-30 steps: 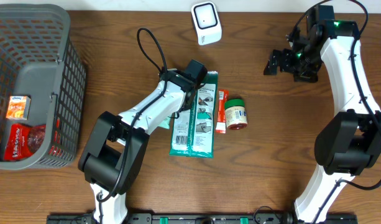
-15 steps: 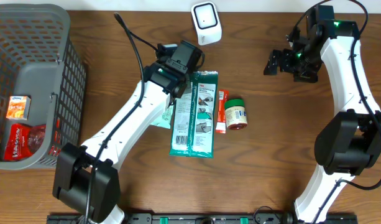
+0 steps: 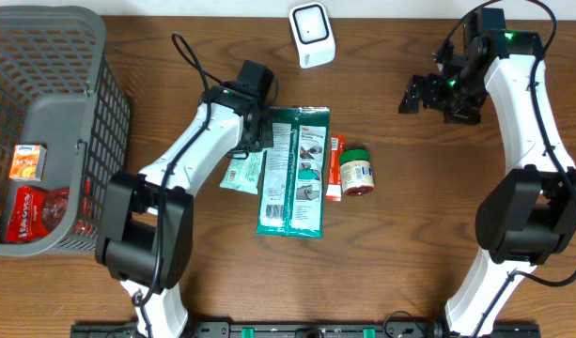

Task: Scan the item barcode
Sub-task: 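Carry the pale green pack with the left gripper to the table, then lower the pale green pack left of the glove pack and release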

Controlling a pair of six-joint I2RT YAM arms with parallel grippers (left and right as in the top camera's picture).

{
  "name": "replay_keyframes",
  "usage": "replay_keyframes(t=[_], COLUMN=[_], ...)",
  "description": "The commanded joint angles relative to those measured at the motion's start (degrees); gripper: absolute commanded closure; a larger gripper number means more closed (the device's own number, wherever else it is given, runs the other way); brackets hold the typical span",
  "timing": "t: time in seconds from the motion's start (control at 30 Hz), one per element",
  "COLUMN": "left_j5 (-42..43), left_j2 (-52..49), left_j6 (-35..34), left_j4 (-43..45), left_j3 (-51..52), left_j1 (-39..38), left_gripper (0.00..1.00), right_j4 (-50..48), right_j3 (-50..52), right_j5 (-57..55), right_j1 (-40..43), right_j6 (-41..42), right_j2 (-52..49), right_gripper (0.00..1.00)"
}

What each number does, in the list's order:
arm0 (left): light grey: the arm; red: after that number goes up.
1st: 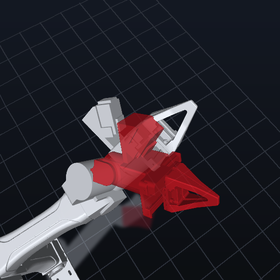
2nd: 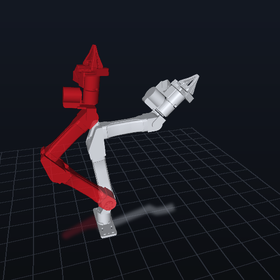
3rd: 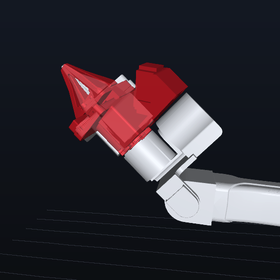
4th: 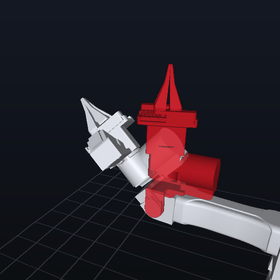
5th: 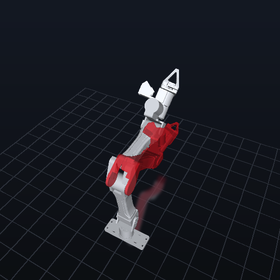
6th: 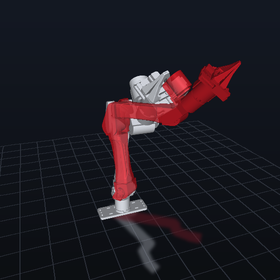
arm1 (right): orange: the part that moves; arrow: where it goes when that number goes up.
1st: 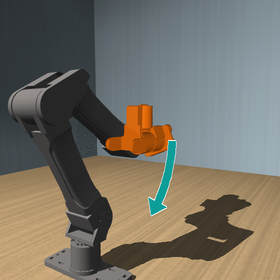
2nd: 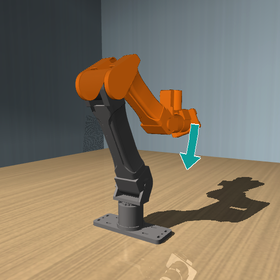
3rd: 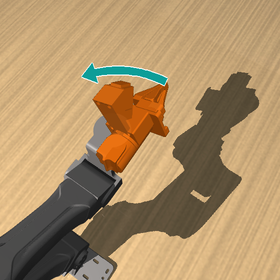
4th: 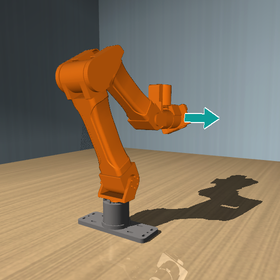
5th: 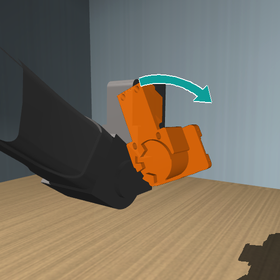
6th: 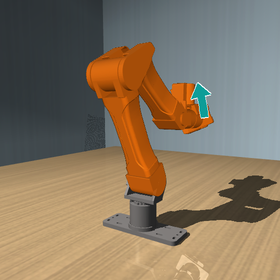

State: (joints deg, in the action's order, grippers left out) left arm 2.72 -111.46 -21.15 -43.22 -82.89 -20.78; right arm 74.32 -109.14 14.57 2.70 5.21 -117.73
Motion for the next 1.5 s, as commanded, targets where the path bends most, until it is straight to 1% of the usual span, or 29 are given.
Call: replay_keyframes(t=[0.0,0.23,0.33,0.47,0.6,0.67,0.77,0.87,0.97,1.13,1.27,1.4,1.47], left_j5=[6.4,7.0,7.0,6.9,6.7,6.3,3.0,-2.5,-4.1,-2.0,3.3,3.5,5.9], left_j2=[-2.4,-7.9,-8.1,-4.7,1.2,3.5,5.2,4.8,4.2,3.6,3.6,3.5,3.5], left_j6=[3.1,3.2,3.2,3.2,3.1,3.1,2.8,1.6,0.9,-2.0,-2.1,-2.1,-2.1], left_j4=[-0.1,2.0,3.3,3.9,4.4,4.2,2.3,-0.2,-0.3,-0.2,0.9,3.4,3.7], left_j3=[0.8,1.2,1.1,0.0,-0.5,-0.5,-0.5,0.0,2.2,7.4,11.9,14.4,14.6], left_j1=[-0.1,-0.2,-0.1,0.0,0.5,1.0,1.5,1.7,1.7,1.7,1.7,1.7,1.7], left_gripper=[0.93,0.93,0.93,0.92,0.85,0.85,0.85,0.85,0.86,0.9,0.91,0.91,0.91], right_j4=[0.0,0.0,0.0,0.0,0.0,0.0,0.0,0.0,0.0,0.0,0.0,0.0,0.0], right_j3=[-0.9,-0.9,-0.9,-0.9,-0.9,-0.9,-0.9,-0.9,-0.9,-0.9,-0.9,-0.9,-0.9], right_j5=[0.3,0.3,0.3,0.3,0.3,0.3,0.3,0.3,0.3,0.3,0.3,0.3,0.3], right_j1=[0.2,0.2,0.2,0.2,0.2,0.2,0.2,0.2,0.2,0.2,0.2,0.2,0.2], right_j6=[-0.1,-0.2,-0.1,-0.1,-0.1,-0.1,-0.1,-0.1,-0.1,-0.1,-0.1,-0.1,-0.1], right_j2=[0.1,0.1,0.1,0.1,0.1,0.1,0.1,0.1,0.1,0.1,0.1,0.1,0.1], right_gripper=[0.01,0.01,0.01,0.01,0.01,0.01,0.01,0.01,0.01,0.01,0.01,0.01,0.01])
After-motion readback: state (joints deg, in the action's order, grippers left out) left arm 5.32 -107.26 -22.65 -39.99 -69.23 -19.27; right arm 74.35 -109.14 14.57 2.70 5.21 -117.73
